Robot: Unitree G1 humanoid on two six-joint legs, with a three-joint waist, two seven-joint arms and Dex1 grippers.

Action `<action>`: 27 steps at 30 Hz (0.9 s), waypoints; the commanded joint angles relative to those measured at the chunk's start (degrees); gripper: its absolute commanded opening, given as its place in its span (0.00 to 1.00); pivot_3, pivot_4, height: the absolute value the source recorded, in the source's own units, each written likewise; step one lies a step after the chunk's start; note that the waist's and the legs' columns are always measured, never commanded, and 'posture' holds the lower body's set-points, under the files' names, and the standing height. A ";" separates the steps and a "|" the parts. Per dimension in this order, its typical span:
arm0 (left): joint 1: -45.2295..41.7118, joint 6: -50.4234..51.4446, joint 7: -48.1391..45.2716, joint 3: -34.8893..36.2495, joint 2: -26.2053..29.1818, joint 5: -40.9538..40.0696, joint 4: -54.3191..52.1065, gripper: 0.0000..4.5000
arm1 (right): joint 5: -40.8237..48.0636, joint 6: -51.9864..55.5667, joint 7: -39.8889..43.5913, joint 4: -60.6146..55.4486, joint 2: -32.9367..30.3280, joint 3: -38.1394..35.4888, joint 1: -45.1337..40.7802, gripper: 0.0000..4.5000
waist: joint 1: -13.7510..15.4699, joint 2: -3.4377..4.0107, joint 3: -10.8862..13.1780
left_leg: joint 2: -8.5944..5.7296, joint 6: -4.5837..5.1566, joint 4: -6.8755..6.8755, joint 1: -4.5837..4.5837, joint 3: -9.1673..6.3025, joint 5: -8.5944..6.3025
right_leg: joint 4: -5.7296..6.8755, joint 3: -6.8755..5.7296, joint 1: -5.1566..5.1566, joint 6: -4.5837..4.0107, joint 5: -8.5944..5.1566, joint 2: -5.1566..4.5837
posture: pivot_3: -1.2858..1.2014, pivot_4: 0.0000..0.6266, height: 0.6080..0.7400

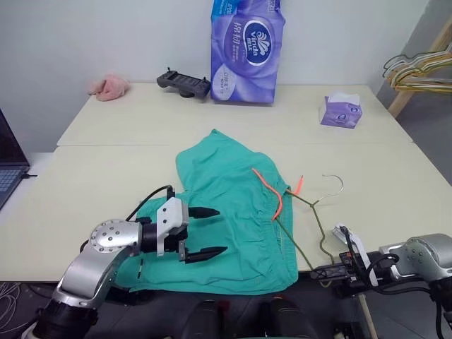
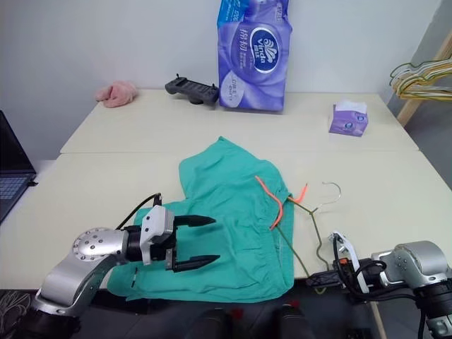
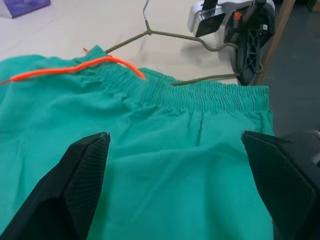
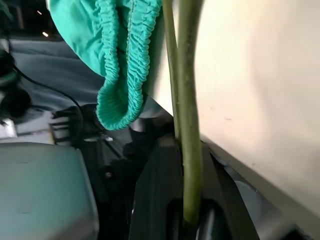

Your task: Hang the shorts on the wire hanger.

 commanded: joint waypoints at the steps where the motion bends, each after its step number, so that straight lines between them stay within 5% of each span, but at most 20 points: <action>1: -11.48 -3.72 -1.44 0.95 -0.19 2.57 9.70 0.99 | -7.30 -11.08 -7.04 2.30 -0.56 -6.86 -11.25 0.00 | -0.54 -0.13 0.08 | 0.01 -0.05 0.00 0.00 0.02 0.11 | -0.01 0.00 -0.01 -0.02 0.00 0.01 | 0.56 0.14 1.00; 6: -30.56 -9.63 -4.75 -0.29 -2.24 6.75 28.57 0.99 | -8.33 -10.25 -9.82 3.31 1.71 -6.94 -20.52 0.00 | -1.88 -0.17 0.23 | 0.08 0.47 -0.04 -0.10 0.01 0.54 | -0.88 -0.16 -0.13 0.41 0.40 0.01 | 0.56 0.13 1.00; 10: -35.75 -12.65 -6.71 -0.55 -3.79 8.19 34.27 0.99 | -5.34 -5.16 -9.57 1.09 2.00 -7.42 -21.58 0.00 | -2.59 0.23 0.31 | 0.04 0.55 -0.03 0.03 -0.05 0.59 | -2.04 -0.64 -0.26 0.40 1.58 -0.28 | 0.55 0.13 1.00; 13: -34.89 -13.45 -7.65 -0.53 -4.60 8.06 33.46 0.99 | -2.50 -1.01 -7.86 -2.03 0.80 -8.29 -19.23 0.00 | -1.70 -0.15 -0.17 | -0.06 0.53 -0.01 0.30 0.10 0.60 | -2.00 -1.47 -0.37 0.68 2.26 -1.04 | 0.55 0.13 1.00; 16: -31.11 -11.76 -9.14 -0.58 -4.17 6.57 29.05 0.99 | -0.76 1.63 -7.58 -3.74 0.49 -9.57 -17.33 0.00 | -0.52 -0.13 -0.60 | 0.17 -0.29 -0.21 0.50 0.19 0.10 | -1.76 -1.47 -0.33 -0.29 2.89 -0.78 | 0.55 0.14 1.00; 22: -24.92 -8.95 -9.82 0.02 -3.01 5.47 22.37 0.99 | -0.49 1.75 -6.46 -4.94 -0.30 -8.19 -16.05 0.00 | -0.33 0.14 -0.76 | -0.01 -0.46 -0.09 -1.60 0.34 -0.57 | -0.84 -1.42 -2.66 -0.31 1.96 -0.92 | 0.55 0.15 1.00; 27: -26.91 -8.61 -9.06 1.22 -2.71 6.04 23.66 0.99 | -2.55 -1.38 -5.89 -2.32 -0.50 -6.56 -19.25 0.00 | -0.23 0.16 -0.69 | -0.31 -0.41 0.13 -1.94 0.75 -0.60 | -0.99 -1.42 -2.92 0.06 2.15 -1.09 | 0.56 0.15 1.00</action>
